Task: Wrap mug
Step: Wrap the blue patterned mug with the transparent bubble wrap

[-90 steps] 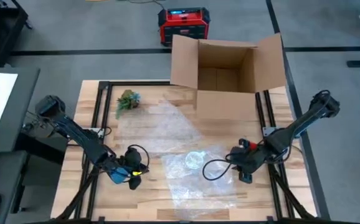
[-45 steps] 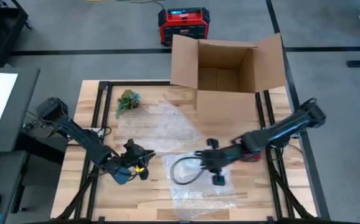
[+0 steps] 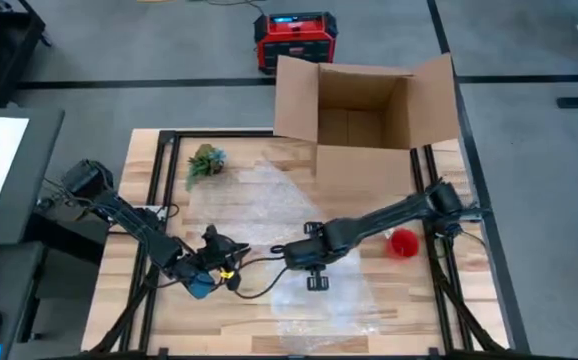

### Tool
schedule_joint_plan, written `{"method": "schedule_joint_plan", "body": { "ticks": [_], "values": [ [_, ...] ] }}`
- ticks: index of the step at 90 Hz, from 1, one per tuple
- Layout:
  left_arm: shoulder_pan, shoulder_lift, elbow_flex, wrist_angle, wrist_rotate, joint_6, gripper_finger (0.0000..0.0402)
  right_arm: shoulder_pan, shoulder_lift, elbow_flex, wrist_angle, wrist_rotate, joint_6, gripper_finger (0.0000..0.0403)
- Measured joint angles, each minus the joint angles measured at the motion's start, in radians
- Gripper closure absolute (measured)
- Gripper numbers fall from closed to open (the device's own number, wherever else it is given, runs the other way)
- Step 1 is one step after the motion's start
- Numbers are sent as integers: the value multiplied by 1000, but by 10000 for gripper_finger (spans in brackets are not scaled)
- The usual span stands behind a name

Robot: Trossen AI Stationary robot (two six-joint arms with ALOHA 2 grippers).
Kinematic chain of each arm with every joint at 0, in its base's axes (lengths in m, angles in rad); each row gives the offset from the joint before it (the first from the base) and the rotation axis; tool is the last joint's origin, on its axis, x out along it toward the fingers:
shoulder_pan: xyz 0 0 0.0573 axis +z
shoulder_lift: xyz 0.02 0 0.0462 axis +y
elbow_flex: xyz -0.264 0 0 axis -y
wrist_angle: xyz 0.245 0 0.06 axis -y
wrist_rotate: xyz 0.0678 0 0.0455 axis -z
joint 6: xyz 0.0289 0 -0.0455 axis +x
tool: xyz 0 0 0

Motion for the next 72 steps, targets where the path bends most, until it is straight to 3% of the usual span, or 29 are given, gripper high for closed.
{"method": "schedule_joint_plan", "body": {
  "ticks": [15, 32, 53, 72],
  "values": [
    [-1, -51, 0, -2, 1, 14, 354, -16, 57, 2, 1, -9, -23, 403],
    [-1, -200, -1, 25, 2, 78, 354, -17, 49, 5, -2, -21, -54, 403],
    [2, -422, 0, 175, -32, 338, 354, -9, -38, 67, -112, -31, -49, 403],
    [2, -458, 0, 201, -68, 470, 354, 4, -124, 86, -170, -28, -20, 403]
  ]
}}
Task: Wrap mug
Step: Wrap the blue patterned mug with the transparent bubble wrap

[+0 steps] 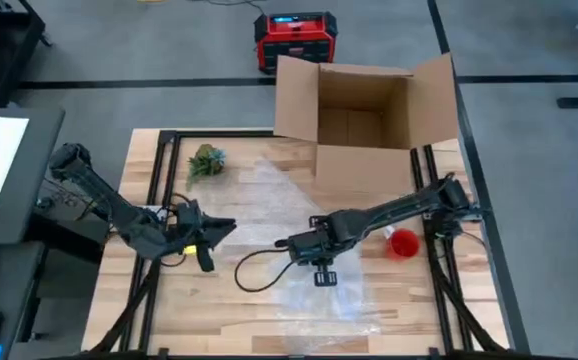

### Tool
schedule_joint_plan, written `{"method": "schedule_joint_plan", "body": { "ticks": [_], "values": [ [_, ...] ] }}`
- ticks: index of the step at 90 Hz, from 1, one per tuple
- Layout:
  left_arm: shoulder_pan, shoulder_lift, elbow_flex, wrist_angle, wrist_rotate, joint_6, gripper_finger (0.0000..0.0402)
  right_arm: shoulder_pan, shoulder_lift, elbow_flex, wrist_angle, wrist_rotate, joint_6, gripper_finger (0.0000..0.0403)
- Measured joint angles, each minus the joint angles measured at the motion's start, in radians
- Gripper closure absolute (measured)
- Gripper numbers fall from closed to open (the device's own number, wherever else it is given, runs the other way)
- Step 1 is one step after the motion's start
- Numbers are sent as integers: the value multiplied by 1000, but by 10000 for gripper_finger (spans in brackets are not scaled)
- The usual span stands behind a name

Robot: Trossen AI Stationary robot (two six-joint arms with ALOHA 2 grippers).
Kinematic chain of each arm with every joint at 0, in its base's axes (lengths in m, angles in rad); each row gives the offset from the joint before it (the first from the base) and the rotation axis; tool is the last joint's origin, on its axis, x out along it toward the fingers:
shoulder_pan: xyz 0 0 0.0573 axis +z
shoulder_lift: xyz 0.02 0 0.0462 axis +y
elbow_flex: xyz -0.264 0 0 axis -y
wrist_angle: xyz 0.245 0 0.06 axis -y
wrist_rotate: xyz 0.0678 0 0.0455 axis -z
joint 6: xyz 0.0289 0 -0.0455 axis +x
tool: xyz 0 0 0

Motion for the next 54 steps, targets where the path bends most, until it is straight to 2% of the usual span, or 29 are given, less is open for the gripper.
{"method": "schedule_joint_plan", "body": {
  "ticks": [12, 23, 54],
  "values": [
    [13, 19, 0, 3, -15, 19, 354, 23, -51, 2, 64, 36, 9, 403],
    [28, 20, 0, 1, -16, 21, 354, 35, -32, 2, 151, 24, 8, 403],
    [29, 20, 0, 1, -16, 29, 354, -12, 197, 3, 139, 4, 9, 403]
  ]
}}
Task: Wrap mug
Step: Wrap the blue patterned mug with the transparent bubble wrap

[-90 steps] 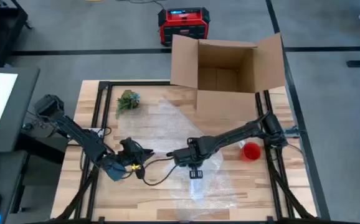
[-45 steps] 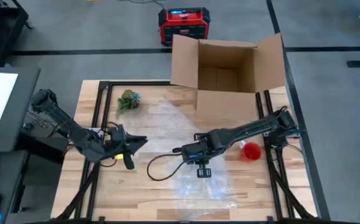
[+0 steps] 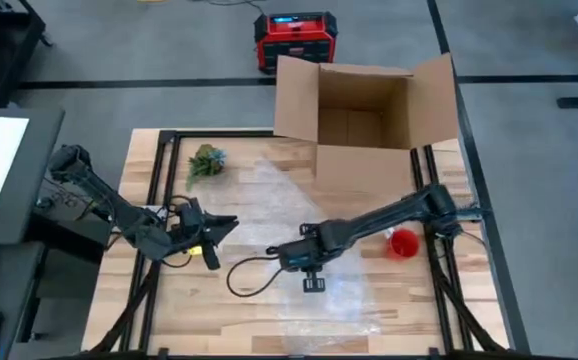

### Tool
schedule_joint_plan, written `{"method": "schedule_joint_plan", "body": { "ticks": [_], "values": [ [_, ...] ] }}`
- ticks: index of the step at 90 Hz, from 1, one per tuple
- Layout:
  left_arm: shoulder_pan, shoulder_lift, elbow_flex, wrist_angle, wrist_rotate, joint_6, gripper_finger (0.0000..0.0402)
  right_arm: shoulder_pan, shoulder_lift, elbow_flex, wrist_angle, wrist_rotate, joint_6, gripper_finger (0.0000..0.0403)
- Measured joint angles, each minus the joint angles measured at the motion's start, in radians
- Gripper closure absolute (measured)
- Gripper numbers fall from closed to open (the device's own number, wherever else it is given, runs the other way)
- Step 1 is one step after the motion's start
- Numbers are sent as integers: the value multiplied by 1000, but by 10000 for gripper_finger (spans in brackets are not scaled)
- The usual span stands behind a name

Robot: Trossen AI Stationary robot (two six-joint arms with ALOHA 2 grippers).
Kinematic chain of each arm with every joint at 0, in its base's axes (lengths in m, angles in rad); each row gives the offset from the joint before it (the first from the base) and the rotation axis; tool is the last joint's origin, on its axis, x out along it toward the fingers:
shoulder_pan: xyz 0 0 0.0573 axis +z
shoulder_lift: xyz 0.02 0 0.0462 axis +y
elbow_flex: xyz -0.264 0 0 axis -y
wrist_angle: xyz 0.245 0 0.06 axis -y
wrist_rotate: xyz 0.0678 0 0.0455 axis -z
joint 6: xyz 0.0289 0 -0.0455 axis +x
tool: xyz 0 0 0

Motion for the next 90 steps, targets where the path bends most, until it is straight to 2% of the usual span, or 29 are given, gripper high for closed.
{"method": "schedule_joint_plan", "body": {
  "ticks": [10, 21, 36, 57, 70, 82, 90],
  "values": [
    [0, 0, 0, 0, 0, 0, 354, -13, 51, 5, 26, -12, -1, 403],
    [0, 0, 0, 0, 0, 3, 354, -16, 51, 4, 24, -12, -8, 403],
    [0, 0, 0, -2, 0, 3, 354, -16, -23, -5, 7, 4, 10, 403],
    [-3, 0, 0, -2, 0, 3, 354, 10, -201, -2, -30, 10, 61, 403],
    [-10, 0, 0, -4, 0, 3, 354, 44, -285, -3, 5, 56, 86, 403],
    [-10, 0, 0, -7, 0, 3, 354, 65, -282, -12, 132, 58, 86, 403],
    [-10, 0, 0, -11, 0, 4, 354, 63, -237, -33, 129, 54, 91, 403]
  ]
}}
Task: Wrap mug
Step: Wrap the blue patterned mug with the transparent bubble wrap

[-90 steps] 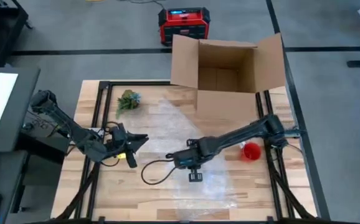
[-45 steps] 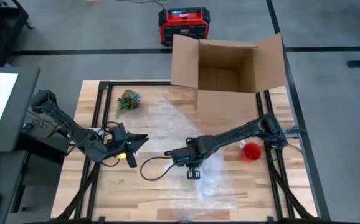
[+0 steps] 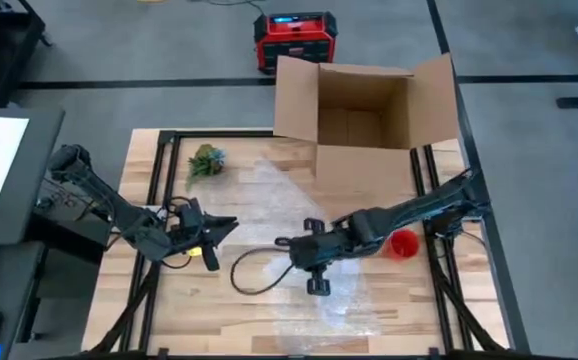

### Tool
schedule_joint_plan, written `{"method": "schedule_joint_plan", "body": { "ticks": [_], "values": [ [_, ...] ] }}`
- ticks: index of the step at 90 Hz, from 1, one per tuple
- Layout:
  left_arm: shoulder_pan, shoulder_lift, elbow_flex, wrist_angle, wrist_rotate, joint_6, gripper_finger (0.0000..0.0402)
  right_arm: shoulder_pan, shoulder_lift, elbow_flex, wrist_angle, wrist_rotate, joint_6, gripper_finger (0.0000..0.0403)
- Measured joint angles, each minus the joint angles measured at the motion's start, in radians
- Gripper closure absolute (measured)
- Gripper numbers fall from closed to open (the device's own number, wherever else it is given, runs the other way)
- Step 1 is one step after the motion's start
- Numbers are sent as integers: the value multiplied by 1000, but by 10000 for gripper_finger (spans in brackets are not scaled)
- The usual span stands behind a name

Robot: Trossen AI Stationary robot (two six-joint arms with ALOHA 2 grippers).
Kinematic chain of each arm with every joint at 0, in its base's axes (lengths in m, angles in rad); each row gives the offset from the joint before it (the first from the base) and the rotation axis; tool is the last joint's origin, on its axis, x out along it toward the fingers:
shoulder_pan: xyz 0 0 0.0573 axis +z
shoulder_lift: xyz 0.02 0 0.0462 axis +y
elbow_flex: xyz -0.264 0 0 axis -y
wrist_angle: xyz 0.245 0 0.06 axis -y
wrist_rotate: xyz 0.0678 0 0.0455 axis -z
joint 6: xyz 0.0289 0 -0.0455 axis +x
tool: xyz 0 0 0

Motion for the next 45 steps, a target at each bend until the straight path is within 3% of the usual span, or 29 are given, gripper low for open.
{"method": "schedule_joint_plan", "body": {
  "ticks": [27, 45],
  "values": [
    [0, 0, 0, -18, 0, -9, 354, -38, 168, -22, -74, 2, 31, 403],
    [0, 0, 0, -18, 0, -11, 354, -54, 241, -17, -74, -54, 7, 403]
  ]
}}
